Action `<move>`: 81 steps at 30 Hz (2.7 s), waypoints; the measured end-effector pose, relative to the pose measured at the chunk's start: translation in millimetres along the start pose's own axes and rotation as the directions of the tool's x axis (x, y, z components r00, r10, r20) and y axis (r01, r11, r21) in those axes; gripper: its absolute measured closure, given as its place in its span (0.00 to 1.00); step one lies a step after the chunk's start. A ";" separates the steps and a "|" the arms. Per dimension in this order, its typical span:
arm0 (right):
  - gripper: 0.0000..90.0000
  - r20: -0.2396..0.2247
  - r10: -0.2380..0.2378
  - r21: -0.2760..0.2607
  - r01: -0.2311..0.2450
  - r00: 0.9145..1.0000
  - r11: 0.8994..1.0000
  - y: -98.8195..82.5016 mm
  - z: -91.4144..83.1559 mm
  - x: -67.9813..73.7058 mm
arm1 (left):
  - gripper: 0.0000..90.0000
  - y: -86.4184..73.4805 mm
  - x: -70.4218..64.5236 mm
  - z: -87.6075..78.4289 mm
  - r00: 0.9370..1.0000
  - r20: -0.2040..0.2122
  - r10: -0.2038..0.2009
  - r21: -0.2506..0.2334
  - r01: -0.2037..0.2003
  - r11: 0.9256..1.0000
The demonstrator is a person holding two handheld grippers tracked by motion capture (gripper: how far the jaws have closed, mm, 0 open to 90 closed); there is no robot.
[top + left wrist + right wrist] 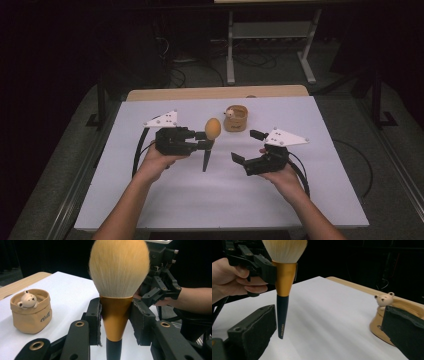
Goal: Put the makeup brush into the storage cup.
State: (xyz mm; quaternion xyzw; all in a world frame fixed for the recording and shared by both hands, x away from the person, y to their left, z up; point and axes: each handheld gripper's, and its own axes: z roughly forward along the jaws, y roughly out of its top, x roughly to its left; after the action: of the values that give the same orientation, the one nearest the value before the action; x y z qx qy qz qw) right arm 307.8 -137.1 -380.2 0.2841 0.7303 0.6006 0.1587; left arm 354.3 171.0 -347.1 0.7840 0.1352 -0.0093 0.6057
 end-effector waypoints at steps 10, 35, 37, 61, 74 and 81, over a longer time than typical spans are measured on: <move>0.00 -0.061 0.005 -0.005 -0.005 0.998 1.000 1.4 20.7 5.7 | 0.70 -0.8 -0.7 1.7 1.000 -0.001 -0.001 -0.011 0.001 1.000; 0.00 -0.128 0.015 0.012 -0.014 0.992 1.000 -2.1 46.8 17.1 | 0.70 -5.0 -0.9 7.4 1.000 -0.004 -0.011 -0.047 0.011 0.999; 0.02 -0.135 0.021 0.020 -0.019 0.991 1.000 -2.8 48.0 18.6 | 0.70 -5.7 -1.5 8.4 1.000 -0.004 -0.018 -0.047 0.018 0.999; 0.50 -0.151 0.040 0.028 -0.036 0.988 0.999 -4.4 51.7 28.2 | 0.70 -8.8 -6.2 17.6 1.000 0.005 -0.019 -0.057 0.020 0.998; 0.66 -0.141 0.049 0.032 -0.045 0.989 0.998 -4.0 51.3 29.3 | 0.70 -10.2 -5.7 17.4 1.000 -0.002 -0.023 -0.058 0.022 0.998; 0.70 -0.140 0.041 0.029 -0.037 0.989 0.999 -3.4 51.0 28.8 | 0.70 -11.0 -6.0 18.1 1.000 0.003 -0.025 -0.062 0.026 0.998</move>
State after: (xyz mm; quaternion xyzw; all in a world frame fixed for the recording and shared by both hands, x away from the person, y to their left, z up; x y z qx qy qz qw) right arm 313.6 -79.9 -392.0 0.2574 0.7420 0.6122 0.0915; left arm 348.7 155.0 -361.3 0.7630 0.1447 -0.0138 0.6299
